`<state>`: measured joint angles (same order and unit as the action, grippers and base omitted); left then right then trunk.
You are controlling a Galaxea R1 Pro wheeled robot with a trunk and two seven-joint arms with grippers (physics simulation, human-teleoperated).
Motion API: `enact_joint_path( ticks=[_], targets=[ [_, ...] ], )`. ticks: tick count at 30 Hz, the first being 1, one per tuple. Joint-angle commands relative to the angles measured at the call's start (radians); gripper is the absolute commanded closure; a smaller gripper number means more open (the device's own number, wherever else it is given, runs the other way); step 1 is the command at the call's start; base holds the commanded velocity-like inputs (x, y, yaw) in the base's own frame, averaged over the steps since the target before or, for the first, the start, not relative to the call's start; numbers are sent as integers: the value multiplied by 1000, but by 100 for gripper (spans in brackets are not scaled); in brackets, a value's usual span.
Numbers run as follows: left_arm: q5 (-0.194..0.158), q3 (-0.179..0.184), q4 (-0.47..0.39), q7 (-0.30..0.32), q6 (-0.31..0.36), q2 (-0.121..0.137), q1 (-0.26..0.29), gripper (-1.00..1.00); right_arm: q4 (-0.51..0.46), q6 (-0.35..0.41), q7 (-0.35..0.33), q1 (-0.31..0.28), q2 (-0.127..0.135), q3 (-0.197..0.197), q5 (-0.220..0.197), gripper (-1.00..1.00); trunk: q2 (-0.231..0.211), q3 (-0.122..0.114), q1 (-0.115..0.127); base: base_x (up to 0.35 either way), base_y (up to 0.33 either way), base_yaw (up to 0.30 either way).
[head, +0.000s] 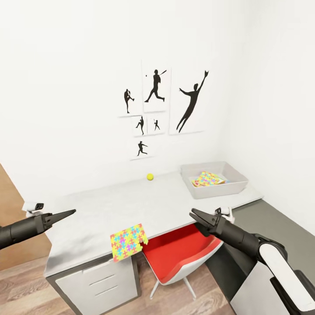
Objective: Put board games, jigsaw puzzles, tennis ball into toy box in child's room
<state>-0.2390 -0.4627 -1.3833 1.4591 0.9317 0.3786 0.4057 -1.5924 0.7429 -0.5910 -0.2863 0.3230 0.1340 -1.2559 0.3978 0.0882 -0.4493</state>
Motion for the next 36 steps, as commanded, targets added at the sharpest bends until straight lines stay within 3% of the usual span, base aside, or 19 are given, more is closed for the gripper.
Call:
enact_joint_path(
  ticks=[1, 8, 30, 36],
  targets=[
    [0, 0, 0, 5, 10, 0, 1, -100, 0, 4, 0, -1, 1, 0, 0, -100, 2, 2, -1, 16, 5, 0],
    [0, 0, 1, 10, 10, 0, 1, -100, 0, 4, 0, -1, -1, -2, 28, -100, 2, 2, -1, 6, 2, 0],
    [1, 3, 2, 10, 19, -5, 0, -100, 0, 5, -6, -1, 1, -6, 32, -100, 2, 2, -1, 0, 0, 0],
    [1, 71, 13, 6, 36, -10, 1, -100, 0, 6, -49, -2, 1, -16, 32, -100, 2, 2, -1, 0, 0, 0]
  ],
)
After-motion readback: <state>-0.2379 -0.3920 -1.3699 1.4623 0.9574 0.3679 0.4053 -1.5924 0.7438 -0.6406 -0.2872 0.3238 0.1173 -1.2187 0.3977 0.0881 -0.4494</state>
